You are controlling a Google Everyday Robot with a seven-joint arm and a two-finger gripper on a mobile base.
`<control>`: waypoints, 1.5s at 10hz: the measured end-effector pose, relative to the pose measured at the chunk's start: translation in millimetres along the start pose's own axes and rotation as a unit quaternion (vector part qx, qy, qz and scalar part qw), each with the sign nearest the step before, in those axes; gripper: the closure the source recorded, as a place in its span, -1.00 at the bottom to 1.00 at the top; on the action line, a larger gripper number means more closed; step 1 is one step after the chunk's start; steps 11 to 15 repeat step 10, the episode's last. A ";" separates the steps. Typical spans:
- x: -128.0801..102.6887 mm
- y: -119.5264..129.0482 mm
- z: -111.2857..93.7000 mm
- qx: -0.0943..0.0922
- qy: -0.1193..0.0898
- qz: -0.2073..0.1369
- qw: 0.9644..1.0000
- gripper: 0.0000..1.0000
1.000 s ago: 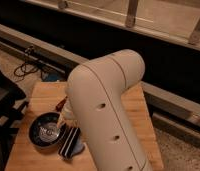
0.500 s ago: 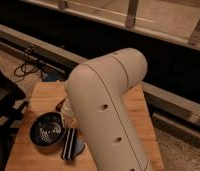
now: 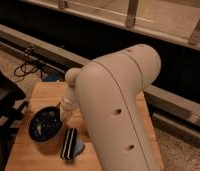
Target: Pick up the ceramic bowl
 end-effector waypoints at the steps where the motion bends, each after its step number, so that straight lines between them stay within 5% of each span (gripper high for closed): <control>1: 0.6 1.6 -15.4 -0.003 -0.007 -0.002 1.000 0.88; 7: -4.9 18.3 -68.8 -0.015 -0.017 -0.027 0.999 0.88; 15: -7.4 14.4 -76.9 -0.020 -0.017 -0.030 0.999 0.88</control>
